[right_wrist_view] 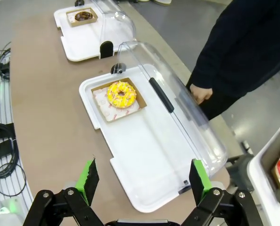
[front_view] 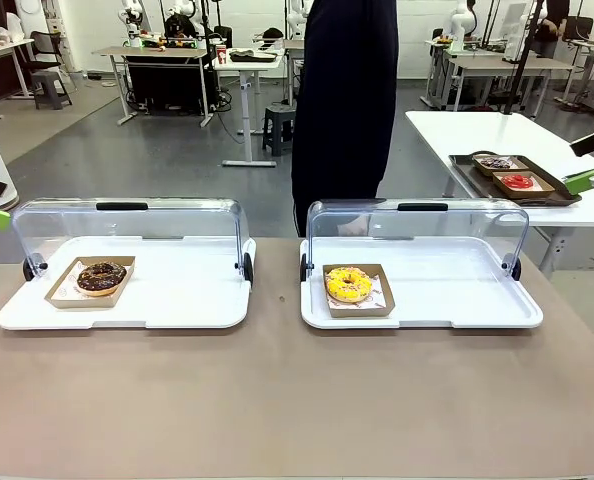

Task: Provide the desired donut to the person.
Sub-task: Place the picked Paper togo box onto the Handle tray extended by the person.

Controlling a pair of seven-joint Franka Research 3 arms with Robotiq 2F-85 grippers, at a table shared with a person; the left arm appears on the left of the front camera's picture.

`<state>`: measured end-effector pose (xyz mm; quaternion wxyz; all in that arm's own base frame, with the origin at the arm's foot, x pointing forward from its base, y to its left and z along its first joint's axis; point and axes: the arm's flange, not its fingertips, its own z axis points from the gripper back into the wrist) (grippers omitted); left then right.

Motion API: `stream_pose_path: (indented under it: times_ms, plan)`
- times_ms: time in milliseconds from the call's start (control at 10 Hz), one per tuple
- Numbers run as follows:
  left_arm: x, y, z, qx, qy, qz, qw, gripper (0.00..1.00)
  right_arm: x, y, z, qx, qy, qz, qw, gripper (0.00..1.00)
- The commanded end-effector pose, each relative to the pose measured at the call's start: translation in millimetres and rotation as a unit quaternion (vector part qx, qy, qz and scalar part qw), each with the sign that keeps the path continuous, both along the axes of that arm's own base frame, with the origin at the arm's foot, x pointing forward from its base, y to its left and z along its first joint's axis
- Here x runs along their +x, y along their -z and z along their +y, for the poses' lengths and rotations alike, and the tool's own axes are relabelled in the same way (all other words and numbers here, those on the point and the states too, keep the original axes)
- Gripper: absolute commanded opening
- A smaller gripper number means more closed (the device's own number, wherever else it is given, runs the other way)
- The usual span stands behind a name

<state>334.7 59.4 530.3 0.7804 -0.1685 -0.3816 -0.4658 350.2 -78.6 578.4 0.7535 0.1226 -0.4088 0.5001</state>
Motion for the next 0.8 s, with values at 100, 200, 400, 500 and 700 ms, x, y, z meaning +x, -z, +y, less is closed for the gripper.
stream_pose_path:
  times_ms: [100, 200, 400, 500, 700]
  plan:
    - [-0.6, 0.8, 0.7, -0.005, 0.001, 0.000, 1.000, 1.00, -0.6, -0.3, 0.2, 0.000, -0.003, 0.000, 1.000, 1.00]
    - [-0.6, 0.8, 0.7, -0.005, 0.001, 0.000, 1.000, 1.00, -0.6, -0.3, 0.2, 0.000, -0.003, 0.000, 1.000, 1.00]
    - [-0.6, 0.8, 0.7, -0.005, 0.001, 0.000, 1.000, 1.00, -0.6, -0.3, 0.2, 0.000, -0.003, 0.000, 1.000, 1.00]
    - [-0.6, 0.8, 0.7, -0.005, 0.001, 0.000, 1.000, 1.00, -0.6, -0.3, 0.2, 0.000, -0.003, 0.000, 1.000, 1.00]
    - [-0.6, 0.8, 0.7, -0.005, 0.001, 0.000, 1.000, 1.00, -0.6, -0.3, 0.2, 0.000, -0.003, 0.000, 1.000, 1.00]
